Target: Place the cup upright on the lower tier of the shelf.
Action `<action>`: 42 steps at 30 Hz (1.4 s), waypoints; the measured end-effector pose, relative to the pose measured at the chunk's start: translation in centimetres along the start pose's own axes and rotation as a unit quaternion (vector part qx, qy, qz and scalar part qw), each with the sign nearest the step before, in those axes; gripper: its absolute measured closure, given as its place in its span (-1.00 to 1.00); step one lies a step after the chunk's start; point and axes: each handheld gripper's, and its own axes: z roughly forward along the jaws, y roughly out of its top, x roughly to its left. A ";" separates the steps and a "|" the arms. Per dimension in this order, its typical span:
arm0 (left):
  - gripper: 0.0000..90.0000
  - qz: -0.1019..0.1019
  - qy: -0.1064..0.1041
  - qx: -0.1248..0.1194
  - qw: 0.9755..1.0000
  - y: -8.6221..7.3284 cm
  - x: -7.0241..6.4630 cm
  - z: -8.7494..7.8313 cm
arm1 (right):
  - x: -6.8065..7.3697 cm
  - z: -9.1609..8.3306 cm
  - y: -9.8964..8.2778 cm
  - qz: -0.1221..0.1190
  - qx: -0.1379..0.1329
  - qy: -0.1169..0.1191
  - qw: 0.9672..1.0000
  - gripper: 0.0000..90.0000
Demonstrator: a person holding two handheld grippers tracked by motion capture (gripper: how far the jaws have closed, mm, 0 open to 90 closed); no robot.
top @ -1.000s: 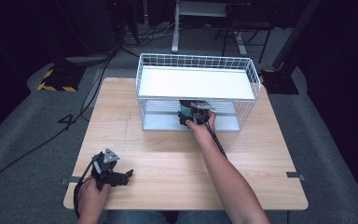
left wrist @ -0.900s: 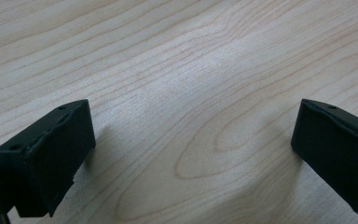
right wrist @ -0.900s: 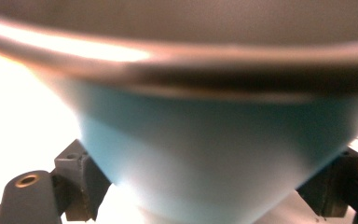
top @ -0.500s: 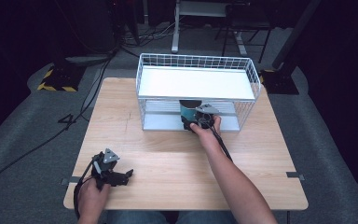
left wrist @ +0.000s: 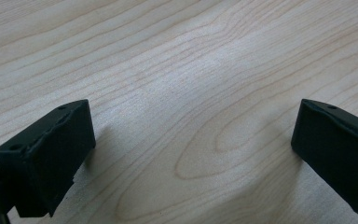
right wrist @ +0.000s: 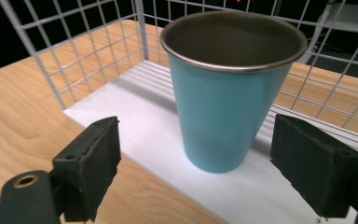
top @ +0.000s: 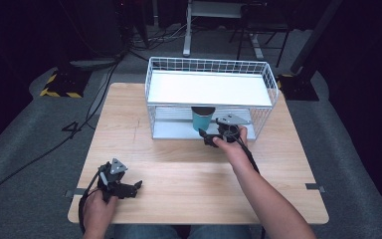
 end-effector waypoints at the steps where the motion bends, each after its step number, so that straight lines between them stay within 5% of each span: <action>1: -1.00 0.000 0.000 0.000 1.000 0.0 0.0 0.0 | 0.0 -0.9 0.1 -0.002 0.000 0.003 1.000 -0.63; 15: -1.00 0.000 0.000 0.000 1.000 0.0 0.0 0.0 | -1.3 -6.4 -1.7 -0.008 0.030 0.015 0.999 -0.62; 31: -1.00 -0.002 0.001 0.002 1.000 0.1 -0.1 0.1 | -3.3 -12.6 -4.0 0.010 0.032 0.011 0.999 -0.62; 42: -1.00 -0.002 0.001 0.002 1.000 0.1 -0.1 0.1 | -4.4 -15.5 -5.9 0.009 0.047 0.019 0.999 -0.62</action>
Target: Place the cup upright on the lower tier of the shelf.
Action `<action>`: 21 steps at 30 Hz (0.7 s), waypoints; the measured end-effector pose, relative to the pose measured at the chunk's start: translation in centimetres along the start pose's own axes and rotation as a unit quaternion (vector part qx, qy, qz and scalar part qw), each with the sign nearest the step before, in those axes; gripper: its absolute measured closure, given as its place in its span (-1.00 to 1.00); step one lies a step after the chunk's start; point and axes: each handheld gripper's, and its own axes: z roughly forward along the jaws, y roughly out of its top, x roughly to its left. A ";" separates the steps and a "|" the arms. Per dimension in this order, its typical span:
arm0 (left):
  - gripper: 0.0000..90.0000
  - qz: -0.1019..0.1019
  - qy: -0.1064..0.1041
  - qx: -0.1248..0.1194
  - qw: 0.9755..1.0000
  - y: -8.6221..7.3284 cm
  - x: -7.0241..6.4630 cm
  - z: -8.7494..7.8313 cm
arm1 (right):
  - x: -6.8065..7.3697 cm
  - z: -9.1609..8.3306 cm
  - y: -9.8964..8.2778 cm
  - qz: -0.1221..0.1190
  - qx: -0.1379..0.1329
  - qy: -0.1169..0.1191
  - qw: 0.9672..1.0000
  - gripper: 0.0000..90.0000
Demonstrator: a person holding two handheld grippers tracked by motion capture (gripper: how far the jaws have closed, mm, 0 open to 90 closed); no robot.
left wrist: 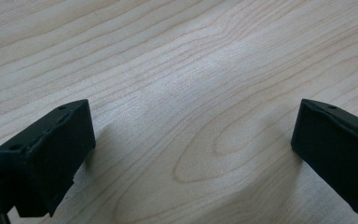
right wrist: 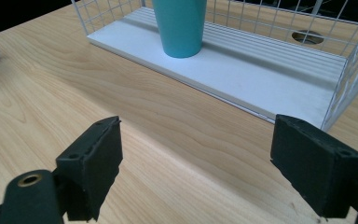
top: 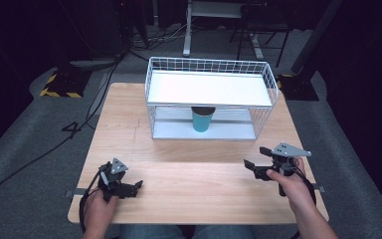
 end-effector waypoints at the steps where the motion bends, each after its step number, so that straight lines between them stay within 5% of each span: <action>1: -1.00 0.000 0.000 0.000 1.000 0.0 0.0 0.0 | -0.1 -0.1 -0.2 0.004 -0.001 0.002 1.000 -0.62; 8: -1.00 0.000 0.000 0.000 1.000 0.0 0.0 0.0 | -0.9 -0.5 -2.1 0.018 0.003 0.003 1.000 -0.62; 21: -1.00 0.000 0.000 0.000 1.000 0.0 0.0 0.0 | -3.4 -1.4 -6.0 0.034 0.048 -0.042 0.997 -0.62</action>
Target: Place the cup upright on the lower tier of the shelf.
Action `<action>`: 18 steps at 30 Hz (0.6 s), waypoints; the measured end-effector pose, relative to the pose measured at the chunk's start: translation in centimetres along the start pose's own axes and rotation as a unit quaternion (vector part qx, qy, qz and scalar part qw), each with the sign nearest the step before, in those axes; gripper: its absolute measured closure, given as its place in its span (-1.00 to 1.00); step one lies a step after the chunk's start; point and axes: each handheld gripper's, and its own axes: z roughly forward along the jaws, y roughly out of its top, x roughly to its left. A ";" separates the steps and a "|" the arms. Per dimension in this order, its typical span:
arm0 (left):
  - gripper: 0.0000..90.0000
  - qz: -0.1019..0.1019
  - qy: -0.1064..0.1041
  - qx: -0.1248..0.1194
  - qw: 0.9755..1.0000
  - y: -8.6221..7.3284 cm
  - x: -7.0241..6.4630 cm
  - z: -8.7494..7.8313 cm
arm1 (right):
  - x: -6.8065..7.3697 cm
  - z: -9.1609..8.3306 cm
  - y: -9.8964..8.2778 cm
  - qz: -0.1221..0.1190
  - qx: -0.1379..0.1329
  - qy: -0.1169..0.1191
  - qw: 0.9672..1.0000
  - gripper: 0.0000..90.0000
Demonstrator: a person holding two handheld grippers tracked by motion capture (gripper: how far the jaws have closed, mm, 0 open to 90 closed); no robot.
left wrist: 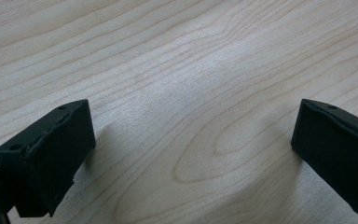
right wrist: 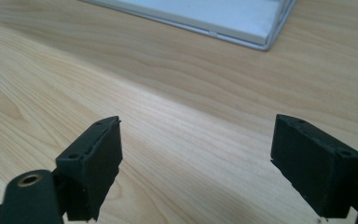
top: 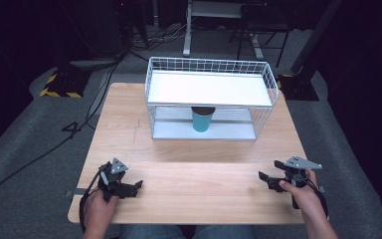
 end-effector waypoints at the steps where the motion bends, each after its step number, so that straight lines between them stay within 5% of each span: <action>1: -1.00 0.000 0.000 0.000 1.000 0.0 0.0 0.0 | -0.2 0.1 -0.3 -0.001 0.004 -0.002 1.000 -0.62; 9: -1.00 0.000 -0.001 -0.001 1.000 0.0 0.0 0.1 | -0.8 0.8 -1.6 -0.011 0.037 -0.013 0.999 -0.62; 13: -1.00 0.001 -0.001 -0.001 1.000 0.1 0.0 0.1 | -0.6 1.1 -1.7 -0.034 0.055 -0.015 0.998 -0.62; 18: -1.00 0.001 -0.001 -0.001 1.000 0.1 0.0 0.1 | -0.4 1.5 -1.9 -0.031 0.064 -0.016 0.997 -0.64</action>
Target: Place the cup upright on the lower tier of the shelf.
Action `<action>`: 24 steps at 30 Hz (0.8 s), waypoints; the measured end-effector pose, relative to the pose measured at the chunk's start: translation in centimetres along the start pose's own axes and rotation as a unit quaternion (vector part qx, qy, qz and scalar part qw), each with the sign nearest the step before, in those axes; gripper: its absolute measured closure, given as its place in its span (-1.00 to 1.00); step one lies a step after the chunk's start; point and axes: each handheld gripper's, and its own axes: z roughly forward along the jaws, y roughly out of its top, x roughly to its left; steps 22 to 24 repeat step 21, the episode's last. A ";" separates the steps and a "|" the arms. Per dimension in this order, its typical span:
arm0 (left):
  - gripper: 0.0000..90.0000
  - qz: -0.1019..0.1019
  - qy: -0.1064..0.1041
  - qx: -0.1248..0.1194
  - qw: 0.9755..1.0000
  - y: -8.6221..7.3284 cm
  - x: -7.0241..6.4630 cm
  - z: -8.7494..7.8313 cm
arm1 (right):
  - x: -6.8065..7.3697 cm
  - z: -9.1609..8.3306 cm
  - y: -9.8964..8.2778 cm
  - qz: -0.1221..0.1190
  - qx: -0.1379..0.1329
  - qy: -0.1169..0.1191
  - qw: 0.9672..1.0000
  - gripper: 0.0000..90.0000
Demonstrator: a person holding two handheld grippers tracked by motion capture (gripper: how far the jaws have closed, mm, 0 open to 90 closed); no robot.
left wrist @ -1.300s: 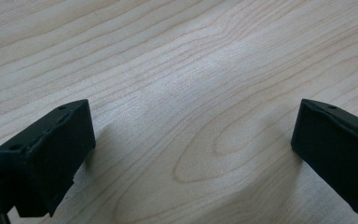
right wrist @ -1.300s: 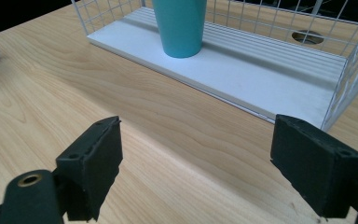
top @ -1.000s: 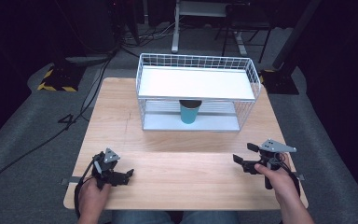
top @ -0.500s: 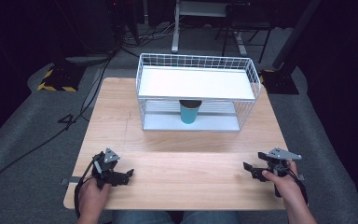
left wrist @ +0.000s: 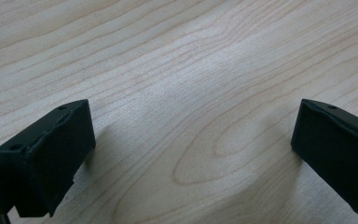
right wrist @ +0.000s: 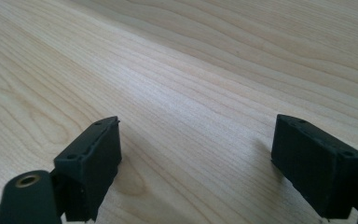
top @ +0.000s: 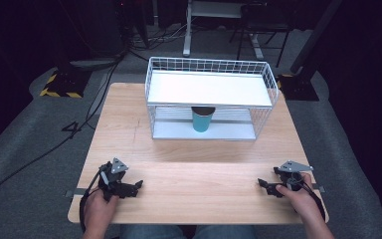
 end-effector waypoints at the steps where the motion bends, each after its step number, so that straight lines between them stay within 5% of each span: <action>1: -1.00 0.000 0.000 0.000 1.000 0.0 0.0 0.0 | 0.0 0.0 0.0 0.000 0.000 0.000 1.000 -0.64; 24: -1.00 -0.001 0.000 0.000 1.000 0.0 0.0 0.0 | 0.2 0.2 -0.1 -0.010 -0.007 0.005 1.000 -0.71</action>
